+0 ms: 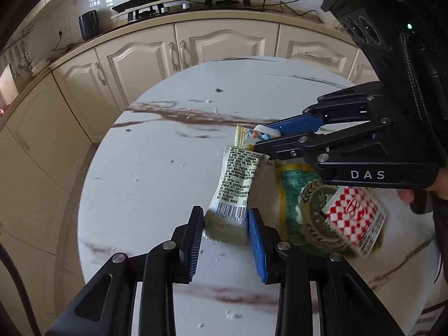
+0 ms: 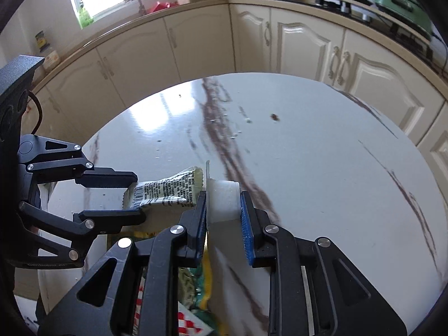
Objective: Collect trash
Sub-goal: 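Grasp the white barcode wrapper with the left gripper while the right gripper holds the paper, then carry the wrapper and paper over the blue bucket and open both grippers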
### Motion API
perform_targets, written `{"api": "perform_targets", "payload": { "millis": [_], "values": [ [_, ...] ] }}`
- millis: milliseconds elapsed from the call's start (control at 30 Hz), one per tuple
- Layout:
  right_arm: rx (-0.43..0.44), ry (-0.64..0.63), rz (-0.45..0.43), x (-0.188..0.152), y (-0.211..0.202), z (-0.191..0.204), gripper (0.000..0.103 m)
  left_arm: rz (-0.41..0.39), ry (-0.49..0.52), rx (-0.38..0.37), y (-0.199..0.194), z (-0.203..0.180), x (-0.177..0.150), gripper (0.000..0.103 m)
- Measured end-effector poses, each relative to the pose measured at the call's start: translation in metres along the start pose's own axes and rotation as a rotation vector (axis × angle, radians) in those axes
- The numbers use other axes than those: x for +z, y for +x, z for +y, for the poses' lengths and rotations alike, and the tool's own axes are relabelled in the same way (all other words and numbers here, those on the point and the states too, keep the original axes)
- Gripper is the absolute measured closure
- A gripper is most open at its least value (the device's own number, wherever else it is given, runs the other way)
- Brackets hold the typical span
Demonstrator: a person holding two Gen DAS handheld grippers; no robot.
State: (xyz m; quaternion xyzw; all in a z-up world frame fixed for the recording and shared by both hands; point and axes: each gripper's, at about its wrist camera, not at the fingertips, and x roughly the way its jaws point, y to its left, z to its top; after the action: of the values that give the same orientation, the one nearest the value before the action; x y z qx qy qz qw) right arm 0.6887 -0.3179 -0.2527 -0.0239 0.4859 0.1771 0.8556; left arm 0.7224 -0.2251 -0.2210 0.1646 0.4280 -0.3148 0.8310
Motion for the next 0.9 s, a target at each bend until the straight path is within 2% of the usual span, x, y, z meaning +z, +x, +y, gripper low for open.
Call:
{"api": "perform_targets", "payload": {
  "millis": [133, 300, 367, 500, 600, 733, 900],
  "values": [
    [0.048, -0.062, 0.026, 0.003, 0.009, 0.034, 0.081, -0.013, -0.023, 0.009, -0.002, 0.003, -0.014, 0.066],
    [-0.005, -0.047, 0.040, -0.006, 0.005, 0.057, 0.081, -0.017, -0.047, -0.002, -0.005, 0.005, -0.022, 0.068],
    [-0.039, -0.012, 0.034, -0.012, -0.002, 0.058, 0.081, -0.018, -0.041, -0.009, -0.012, 0.009, -0.026, 0.074],
    [-0.053, 0.060, -0.015, -0.021, -0.021, 0.057, 0.081, -0.019, -0.038, -0.013, -0.023, 0.010, -0.034, 0.085],
    [-0.063, 0.085, -0.030, -0.024, -0.028, 0.064, 0.081, -0.050, -0.085, 0.001, -0.047, 0.017, -0.041, 0.096],
    [-0.053, 0.127, -0.054, -0.031, -0.035, 0.072, 0.081, -0.120, -0.136, -0.043, -0.086, 0.015, -0.052, 0.097],
    [-0.036, 0.135, -0.103, -0.031, -0.058, 0.097, 0.081, -0.195, -0.169, -0.035, -0.141, 0.021, -0.077, 0.097]
  ]
}}
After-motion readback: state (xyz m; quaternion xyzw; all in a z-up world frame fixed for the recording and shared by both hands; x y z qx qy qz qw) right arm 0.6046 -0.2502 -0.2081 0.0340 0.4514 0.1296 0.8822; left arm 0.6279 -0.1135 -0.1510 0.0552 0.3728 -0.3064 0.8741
